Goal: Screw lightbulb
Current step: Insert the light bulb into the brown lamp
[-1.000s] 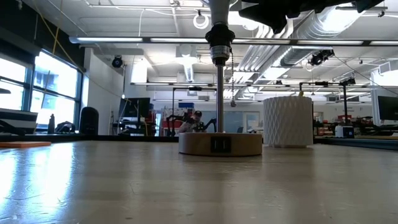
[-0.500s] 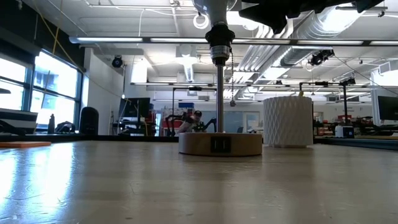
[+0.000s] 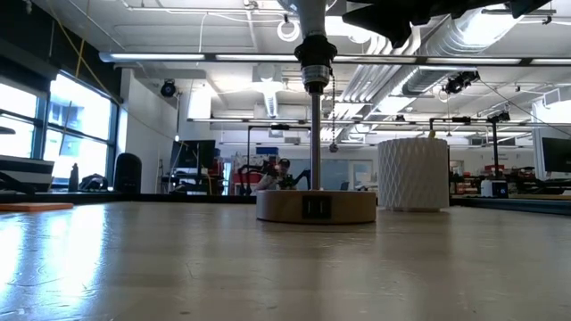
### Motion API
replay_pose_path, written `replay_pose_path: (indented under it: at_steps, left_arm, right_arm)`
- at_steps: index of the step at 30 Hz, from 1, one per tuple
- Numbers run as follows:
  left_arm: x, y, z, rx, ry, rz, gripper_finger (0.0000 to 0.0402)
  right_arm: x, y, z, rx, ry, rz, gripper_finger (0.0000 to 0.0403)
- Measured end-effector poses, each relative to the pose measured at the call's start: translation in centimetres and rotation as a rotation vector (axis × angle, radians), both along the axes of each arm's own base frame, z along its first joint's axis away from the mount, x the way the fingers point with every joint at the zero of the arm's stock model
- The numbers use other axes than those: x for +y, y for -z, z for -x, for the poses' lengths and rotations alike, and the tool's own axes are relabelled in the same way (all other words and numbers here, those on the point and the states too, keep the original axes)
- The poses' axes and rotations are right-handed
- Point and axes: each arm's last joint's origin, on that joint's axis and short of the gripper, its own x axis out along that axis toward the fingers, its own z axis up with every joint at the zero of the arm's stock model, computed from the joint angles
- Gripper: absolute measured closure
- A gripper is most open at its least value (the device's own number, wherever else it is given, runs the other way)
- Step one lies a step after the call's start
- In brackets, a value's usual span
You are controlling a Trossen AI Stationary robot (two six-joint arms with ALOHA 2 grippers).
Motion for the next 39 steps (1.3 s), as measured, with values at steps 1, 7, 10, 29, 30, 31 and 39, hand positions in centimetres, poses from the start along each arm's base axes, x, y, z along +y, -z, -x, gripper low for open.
replay_pose_path:
  at_steps: [1, 7, 10, 29, 30, 31, 39]
  left_arm:
    - [-0.2, 0.1, -0.1, 0.002, 0.021, 0.005, 0.0386]
    - [-1.0, 0.3, -0.3, -0.002, 0.066, 0.002, 0.0399]
    - [-0.9, 0.7, -0.9, 0.004, 0.061, 0.001, 0.0401]
    - [-0.7, 0.6, -1.2, -0.027, 0.075, -0.055, 0.0401]
    - [-0.6, 0.6, -1.2, -0.027, 0.072, -0.053, 0.0401]
    - [-0.6, 0.6, -1.2, -0.028, 0.072, -0.053, 0.0401]
    - [-0.6, 0.5, -1.3, -0.037, 0.071, -0.052, 0.0401]
  right_arm:
    - [0.0, 0.0, 0.0, 0.000, 0.000, 0.002, 0.0177]
    - [0.0, 0.0, 0.0, -0.003, 0.000, 0.002, 0.0177]
    - [0.0, 0.0, 0.0, -0.003, 0.000, 0.002, 0.0177]
    - [0.0, 0.4, -0.2, 0.023, 0.000, 0.007, 0.0177]
    - [0.1, 0.5, -0.3, 0.028, 0.000, 0.007, 0.0177]
    - [0.1, 0.7, -0.4, 0.031, 0.000, 0.004, 0.0177]
    - [-0.1, 0.2, -0.3, 0.001, 0.066, 0.011, 0.0177]
